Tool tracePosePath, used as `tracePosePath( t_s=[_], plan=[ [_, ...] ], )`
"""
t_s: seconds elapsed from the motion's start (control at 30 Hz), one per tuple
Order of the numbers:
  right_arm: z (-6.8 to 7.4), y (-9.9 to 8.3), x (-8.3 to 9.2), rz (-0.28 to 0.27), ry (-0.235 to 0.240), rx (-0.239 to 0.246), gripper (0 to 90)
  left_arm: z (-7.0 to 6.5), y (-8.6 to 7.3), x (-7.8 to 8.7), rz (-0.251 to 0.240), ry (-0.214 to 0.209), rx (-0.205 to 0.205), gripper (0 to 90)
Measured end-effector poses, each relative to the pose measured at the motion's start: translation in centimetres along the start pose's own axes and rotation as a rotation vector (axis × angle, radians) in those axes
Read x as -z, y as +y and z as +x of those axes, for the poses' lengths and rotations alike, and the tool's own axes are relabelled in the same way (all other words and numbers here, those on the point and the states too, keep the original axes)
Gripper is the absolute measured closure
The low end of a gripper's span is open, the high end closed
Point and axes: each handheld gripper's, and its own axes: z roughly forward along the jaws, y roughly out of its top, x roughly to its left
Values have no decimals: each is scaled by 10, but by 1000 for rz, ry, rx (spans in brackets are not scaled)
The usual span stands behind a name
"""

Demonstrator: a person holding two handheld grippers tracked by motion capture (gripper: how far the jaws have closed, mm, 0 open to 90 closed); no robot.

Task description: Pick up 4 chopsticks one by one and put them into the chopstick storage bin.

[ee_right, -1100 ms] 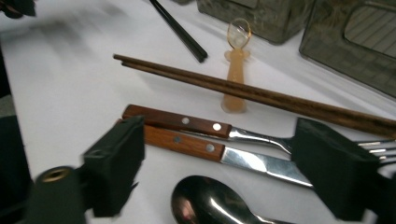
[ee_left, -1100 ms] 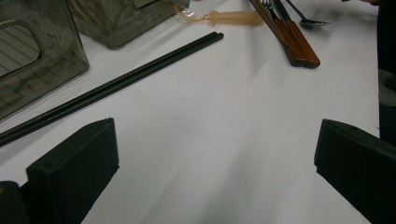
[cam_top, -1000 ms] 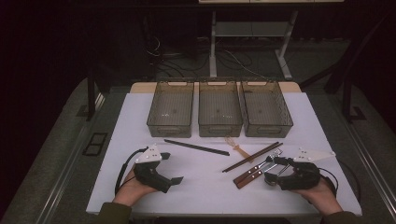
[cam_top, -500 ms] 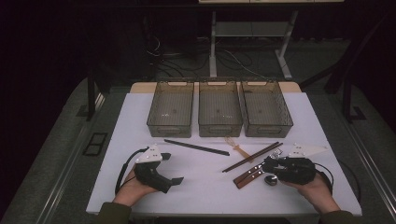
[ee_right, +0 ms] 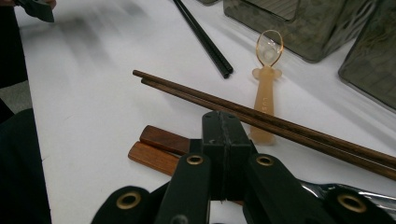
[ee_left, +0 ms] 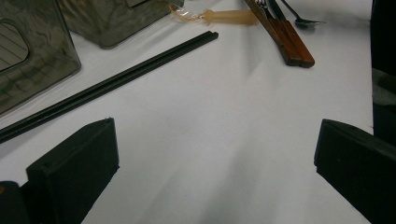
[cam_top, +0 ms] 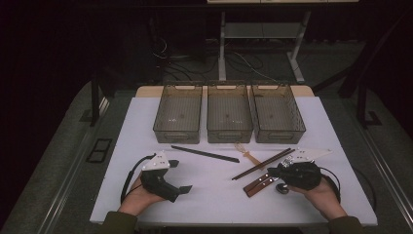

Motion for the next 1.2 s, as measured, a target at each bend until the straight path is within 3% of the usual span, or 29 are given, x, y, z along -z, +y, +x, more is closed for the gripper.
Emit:
tracePosePath(
  t_s=[0.67,1.2],
  plan=[
    [-1,6,-31,94,6,23,899,0,0,0,0,-4,4,0],
    [-2,7,-45,149,11,26,899,0,0,-1,4,-5,4,0]
  ],
)
